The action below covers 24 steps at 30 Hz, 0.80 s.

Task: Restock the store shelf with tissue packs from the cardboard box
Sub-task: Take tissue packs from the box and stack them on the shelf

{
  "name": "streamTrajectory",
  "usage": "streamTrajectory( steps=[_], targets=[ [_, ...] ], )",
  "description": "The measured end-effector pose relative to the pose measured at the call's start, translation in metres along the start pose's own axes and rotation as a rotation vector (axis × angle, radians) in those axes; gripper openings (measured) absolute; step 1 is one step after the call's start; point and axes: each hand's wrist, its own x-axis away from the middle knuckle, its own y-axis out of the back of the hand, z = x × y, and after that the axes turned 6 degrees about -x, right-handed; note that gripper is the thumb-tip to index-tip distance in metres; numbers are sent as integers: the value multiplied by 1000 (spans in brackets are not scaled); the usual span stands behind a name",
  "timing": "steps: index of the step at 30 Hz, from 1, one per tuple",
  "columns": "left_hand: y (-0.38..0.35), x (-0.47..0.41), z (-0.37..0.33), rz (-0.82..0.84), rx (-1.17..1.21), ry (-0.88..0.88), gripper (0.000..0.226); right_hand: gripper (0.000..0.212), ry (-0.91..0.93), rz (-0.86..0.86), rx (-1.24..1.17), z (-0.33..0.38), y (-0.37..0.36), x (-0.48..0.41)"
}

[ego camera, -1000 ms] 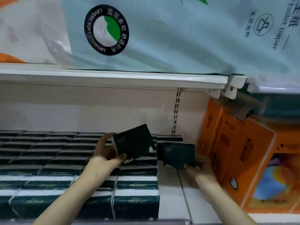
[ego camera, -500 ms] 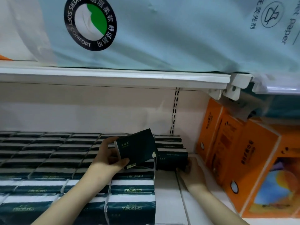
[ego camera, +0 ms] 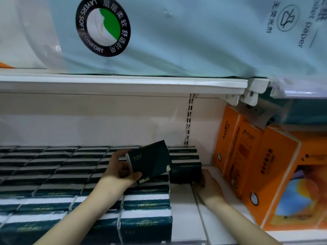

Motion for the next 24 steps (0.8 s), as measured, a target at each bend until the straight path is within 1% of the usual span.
streamTrajectory(
  steps=[2,4,5,6,8,10,11,12,14,15,16,18,20,24],
  targets=[
    [2,2,-1,5,-11,-5,62,43,-20,-4,-10,4,3,6],
    [6,6,-3,13,-40,-13,61,54,-53,-35,-70,8,10,15],
    [7,8,-5,20,-65,-21,61,54,-48,-48,-112,8,16,19],
    [8,10,-7,29,-90,-33,61,50,-27,-54,-146,11,23,24],
    [9,13,-11,53,-116,-55,61,34,19,-35,-213,17,38,33],
    [6,16,-17,100,-114,-79,62,19,30,47,-308,33,51,45],
    [2,18,-19,130,-120,-96,63,17,60,98,-345,41,55,49],
    [-2,19,-22,161,-129,-117,64,24,100,149,-370,50,59,55],
    [-12,21,-25,230,-142,-169,65,47,133,231,-468,63,60,63],
    [-17,21,-27,258,-156,-198,65,49,129,261,-542,65,57,64],
    [-22,21,-27,278,-179,-223,65,46,126,274,-596,67,56,67],
    [-30,19,-26,292,-222,-248,66,43,115,250,-648,64,51,68],
    [-32,16,-24,287,-298,-255,66,49,91,209,-706,57,49,68],
    [-19,12,-18,294,-638,-324,56,56,4,116,-853,38,54,61]
  ],
)
